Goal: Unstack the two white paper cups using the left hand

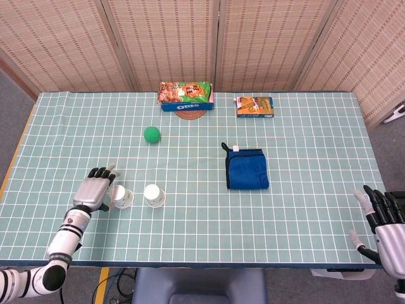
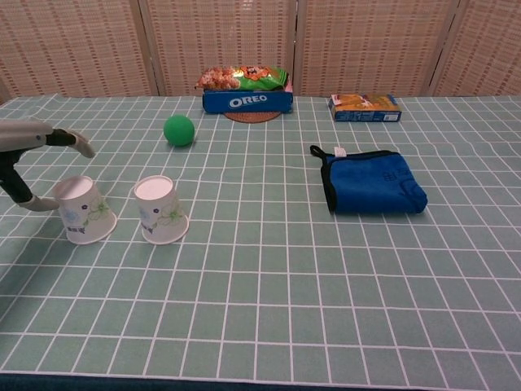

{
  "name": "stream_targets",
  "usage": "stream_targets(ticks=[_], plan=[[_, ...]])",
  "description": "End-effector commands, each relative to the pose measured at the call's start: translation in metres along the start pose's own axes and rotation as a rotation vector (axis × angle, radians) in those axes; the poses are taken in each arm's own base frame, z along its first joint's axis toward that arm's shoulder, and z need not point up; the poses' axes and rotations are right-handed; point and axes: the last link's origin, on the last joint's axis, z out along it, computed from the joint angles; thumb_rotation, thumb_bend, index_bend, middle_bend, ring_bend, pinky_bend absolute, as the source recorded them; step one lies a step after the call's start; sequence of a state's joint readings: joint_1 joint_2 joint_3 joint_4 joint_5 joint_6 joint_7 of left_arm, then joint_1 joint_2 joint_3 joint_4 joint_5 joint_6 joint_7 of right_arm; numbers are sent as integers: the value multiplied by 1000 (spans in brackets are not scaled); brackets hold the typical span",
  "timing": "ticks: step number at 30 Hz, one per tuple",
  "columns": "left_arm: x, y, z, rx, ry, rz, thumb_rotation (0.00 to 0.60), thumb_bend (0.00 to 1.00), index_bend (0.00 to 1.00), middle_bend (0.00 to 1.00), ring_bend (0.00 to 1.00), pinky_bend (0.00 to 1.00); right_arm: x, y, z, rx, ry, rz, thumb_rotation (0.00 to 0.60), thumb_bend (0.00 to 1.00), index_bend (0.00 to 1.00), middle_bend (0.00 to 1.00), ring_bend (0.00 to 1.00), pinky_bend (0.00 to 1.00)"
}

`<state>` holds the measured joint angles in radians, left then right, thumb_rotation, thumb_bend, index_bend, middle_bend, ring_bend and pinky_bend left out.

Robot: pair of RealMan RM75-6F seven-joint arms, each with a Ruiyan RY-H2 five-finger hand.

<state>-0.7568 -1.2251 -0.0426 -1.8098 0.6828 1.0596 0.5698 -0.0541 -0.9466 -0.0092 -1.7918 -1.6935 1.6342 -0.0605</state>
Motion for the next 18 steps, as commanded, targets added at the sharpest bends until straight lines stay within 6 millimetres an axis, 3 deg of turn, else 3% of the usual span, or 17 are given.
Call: stream_targets(ticks=[1,9,18], plan=[[12,-1,-14,20,37,19,600,295,85,0,0,0,0,0,0,1,1,1,600,315,7,0,0,0],[27,-10,-73,83,137,51,600,295,37,0,0,0,0,-3,-5,21,1,-2,600,315,7,0,0,0],[-1,-39,-162,141,284,48,600,295,0,0,0,0,-9,-10,-4,28,-25,-25,600,315,7,0,0,0]])
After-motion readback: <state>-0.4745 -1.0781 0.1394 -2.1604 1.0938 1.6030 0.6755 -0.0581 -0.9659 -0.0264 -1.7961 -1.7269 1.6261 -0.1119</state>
